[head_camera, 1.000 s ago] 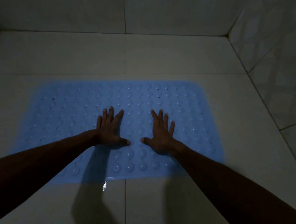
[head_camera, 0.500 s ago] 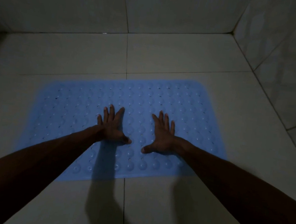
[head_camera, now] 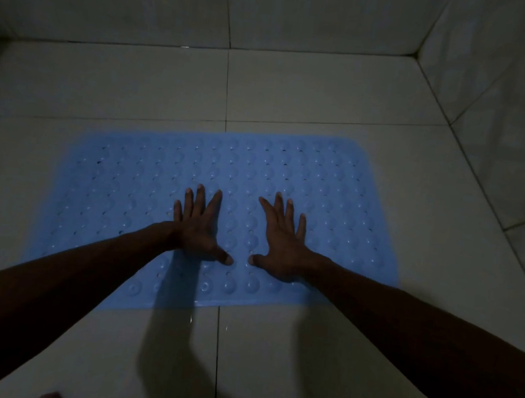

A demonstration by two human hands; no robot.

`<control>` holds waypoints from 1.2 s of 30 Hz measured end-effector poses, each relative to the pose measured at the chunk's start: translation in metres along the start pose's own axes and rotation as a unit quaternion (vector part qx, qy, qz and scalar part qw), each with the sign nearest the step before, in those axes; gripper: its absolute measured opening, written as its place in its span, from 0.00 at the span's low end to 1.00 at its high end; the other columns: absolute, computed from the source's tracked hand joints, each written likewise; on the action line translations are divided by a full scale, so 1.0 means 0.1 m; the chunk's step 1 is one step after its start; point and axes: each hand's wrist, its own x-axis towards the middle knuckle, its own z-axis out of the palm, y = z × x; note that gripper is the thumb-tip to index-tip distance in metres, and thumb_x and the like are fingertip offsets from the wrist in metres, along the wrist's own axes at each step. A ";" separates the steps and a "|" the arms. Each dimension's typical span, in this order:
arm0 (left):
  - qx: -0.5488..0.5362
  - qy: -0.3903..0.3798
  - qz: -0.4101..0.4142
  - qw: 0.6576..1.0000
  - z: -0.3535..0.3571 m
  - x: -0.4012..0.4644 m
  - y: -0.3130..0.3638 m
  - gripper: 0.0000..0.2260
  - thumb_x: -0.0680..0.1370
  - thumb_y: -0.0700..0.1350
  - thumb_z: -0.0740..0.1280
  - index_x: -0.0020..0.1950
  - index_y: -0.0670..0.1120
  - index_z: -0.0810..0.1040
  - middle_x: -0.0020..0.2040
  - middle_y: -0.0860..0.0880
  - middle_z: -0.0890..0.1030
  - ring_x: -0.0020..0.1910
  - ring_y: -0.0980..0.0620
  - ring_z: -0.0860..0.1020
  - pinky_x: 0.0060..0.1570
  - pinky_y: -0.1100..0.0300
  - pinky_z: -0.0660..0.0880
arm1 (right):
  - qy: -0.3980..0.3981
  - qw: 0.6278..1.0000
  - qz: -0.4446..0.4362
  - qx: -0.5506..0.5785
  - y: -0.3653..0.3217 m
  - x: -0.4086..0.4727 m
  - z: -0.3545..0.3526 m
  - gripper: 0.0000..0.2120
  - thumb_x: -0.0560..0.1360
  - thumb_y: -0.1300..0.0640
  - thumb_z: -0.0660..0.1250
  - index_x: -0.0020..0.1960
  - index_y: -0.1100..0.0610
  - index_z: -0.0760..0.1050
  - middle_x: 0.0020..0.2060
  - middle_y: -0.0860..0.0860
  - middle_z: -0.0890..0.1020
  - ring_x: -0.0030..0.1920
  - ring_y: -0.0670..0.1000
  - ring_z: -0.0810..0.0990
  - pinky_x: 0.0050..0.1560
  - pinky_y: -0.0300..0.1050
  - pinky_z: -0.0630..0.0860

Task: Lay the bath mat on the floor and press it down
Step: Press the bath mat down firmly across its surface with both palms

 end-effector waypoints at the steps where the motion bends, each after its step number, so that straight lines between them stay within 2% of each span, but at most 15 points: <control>1: 0.001 -0.004 0.002 1.000 -0.01 0.00 -0.01 0.68 0.56 0.72 0.74 0.74 0.53 0.26 0.72 0.42 0.23 0.70 0.39 0.25 0.69 0.39 0.31 | 0.007 1.000 -0.006 0.007 0.00 -0.01 0.02 0.56 0.72 0.43 0.72 0.77 0.47 0.29 0.75 0.52 0.26 0.74 0.56 0.24 0.72 0.63 0.29; 5: 0.011 0.002 0.002 1.000 0.02 -0.01 -0.01 0.67 0.56 0.72 0.73 0.74 0.53 0.26 0.72 0.43 0.23 0.70 0.39 0.24 0.69 0.38 0.31 | 0.063 0.996 -0.017 0.064 0.15 -0.11 0.12 0.53 0.72 0.39 0.70 0.80 0.51 0.37 0.78 0.53 0.33 0.76 0.52 0.29 0.74 0.53 0.29; 8: 0.019 0.013 -0.006 1.000 0.08 -0.03 0.01 0.65 0.58 0.71 0.74 0.75 0.53 0.29 0.74 0.44 0.25 0.72 0.40 0.26 0.69 0.37 0.32 | 0.087 0.994 -0.025 0.055 0.21 -0.16 0.20 0.50 0.73 0.36 0.67 0.80 0.54 0.41 0.78 0.53 0.36 0.77 0.49 0.31 0.74 0.47 0.29; 10: 0.015 0.016 -0.002 1.000 0.09 -0.05 0.02 0.64 0.60 0.70 0.74 0.76 0.53 0.30 0.74 0.44 0.26 0.72 0.40 0.27 0.69 0.37 0.32 | 0.055 0.997 -0.022 0.040 0.21 -0.14 0.17 0.54 0.71 0.33 0.68 0.80 0.54 0.39 0.78 0.53 0.33 0.76 0.49 0.29 0.74 0.48 0.28; 13: 0.008 0.021 0.002 1.000 0.11 -0.06 0.03 0.63 0.61 0.69 0.74 0.76 0.53 0.31 0.74 0.45 0.27 0.72 0.41 0.27 0.69 0.37 0.32 | -0.029 0.999 -0.028 0.009 0.22 -0.13 0.06 0.64 0.64 0.29 0.72 0.78 0.53 0.30 0.74 0.50 0.26 0.73 0.51 0.23 0.72 0.50 0.26; 16: 0.009 0.027 -0.003 1.000 0.14 -0.07 0.02 0.61 0.62 0.70 0.73 0.77 0.53 0.32 0.75 0.45 0.27 0.73 0.41 0.27 0.69 0.37 0.32 | -0.045 0.999 -0.022 -0.018 0.23 -0.13 0.03 0.69 0.61 0.29 0.74 0.77 0.54 0.28 0.74 0.54 0.25 0.73 0.54 0.23 0.73 0.54 0.27; 19: 0.015 0.016 0.002 1.000 0.16 -0.10 0.01 0.61 0.62 0.72 0.71 0.76 0.53 0.30 0.74 0.43 0.26 0.72 0.40 0.27 0.69 0.37 0.33 | -0.043 0.999 -0.020 -0.027 0.16 -0.12 0.03 0.69 0.61 0.29 0.74 0.77 0.54 0.28 0.74 0.56 0.26 0.73 0.55 0.23 0.73 0.55 0.27; 25: 0.036 -0.004 0.028 0.999 0.25 -0.24 0.04 0.68 0.55 0.75 0.71 0.74 0.51 0.26 0.71 0.42 0.23 0.70 0.41 0.23 0.68 0.38 0.29 | -0.027 0.998 -0.047 -0.031 0.14 -0.19 0.05 0.66 0.64 0.32 0.74 0.75 0.48 0.24 0.74 0.53 0.24 0.72 0.59 0.23 0.73 0.62 0.29; 36: 0.057 0.002 0.038 0.998 0.28 -0.25 0.07 0.68 0.57 0.74 0.72 0.74 0.51 0.25 0.70 0.40 0.22 0.69 0.40 0.23 0.67 0.36 0.28 | 0.001 0.998 -0.053 -0.035 0.13 -0.23 0.09 0.63 0.65 0.33 0.73 0.76 0.46 0.27 0.74 0.51 0.25 0.74 0.57 0.24 0.73 0.62 0.29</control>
